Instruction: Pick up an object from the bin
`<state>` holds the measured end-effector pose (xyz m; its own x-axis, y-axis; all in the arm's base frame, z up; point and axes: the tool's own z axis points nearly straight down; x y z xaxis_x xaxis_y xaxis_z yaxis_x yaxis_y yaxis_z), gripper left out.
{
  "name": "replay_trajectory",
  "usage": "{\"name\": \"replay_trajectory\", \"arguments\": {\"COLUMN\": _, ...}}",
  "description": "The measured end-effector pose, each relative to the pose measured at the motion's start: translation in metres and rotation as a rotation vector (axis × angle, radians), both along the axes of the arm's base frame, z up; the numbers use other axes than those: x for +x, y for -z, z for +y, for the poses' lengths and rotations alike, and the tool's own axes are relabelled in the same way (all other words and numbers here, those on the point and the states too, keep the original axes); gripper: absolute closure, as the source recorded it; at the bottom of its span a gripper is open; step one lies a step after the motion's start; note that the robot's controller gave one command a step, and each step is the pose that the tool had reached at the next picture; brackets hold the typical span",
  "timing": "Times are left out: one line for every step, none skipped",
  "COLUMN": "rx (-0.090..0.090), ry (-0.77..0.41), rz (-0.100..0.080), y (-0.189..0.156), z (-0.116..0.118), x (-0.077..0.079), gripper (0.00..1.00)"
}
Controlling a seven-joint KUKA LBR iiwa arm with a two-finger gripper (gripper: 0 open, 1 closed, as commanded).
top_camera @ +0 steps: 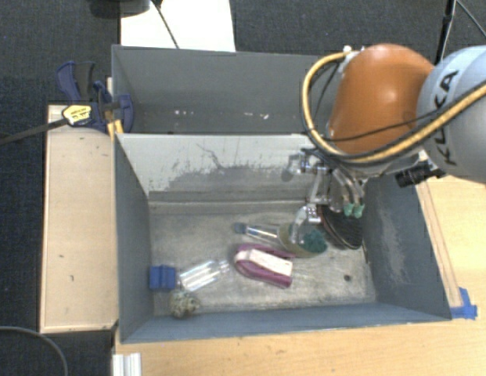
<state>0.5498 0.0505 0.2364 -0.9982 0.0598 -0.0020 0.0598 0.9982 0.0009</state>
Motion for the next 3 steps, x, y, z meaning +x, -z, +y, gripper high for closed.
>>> {"name": "replay_trajectory", "arguments": {"rx": -0.001, "ry": -0.418, "rz": 0.001, "y": 0.167, "z": -0.008, "x": -0.049, "gripper": 0.00}}
{"name": "replay_trajectory", "arguments": {"rx": -0.001, "ry": -0.415, "rz": 0.004, "y": 0.165, "z": -0.009, "x": -0.049, "gripper": 1.00}}
{"name": "replay_trajectory", "arguments": {"rx": -0.002, "ry": -0.375, "rz": -0.008, "y": 0.002, "z": 0.001, "x": -0.057, "gripper": 1.00}}
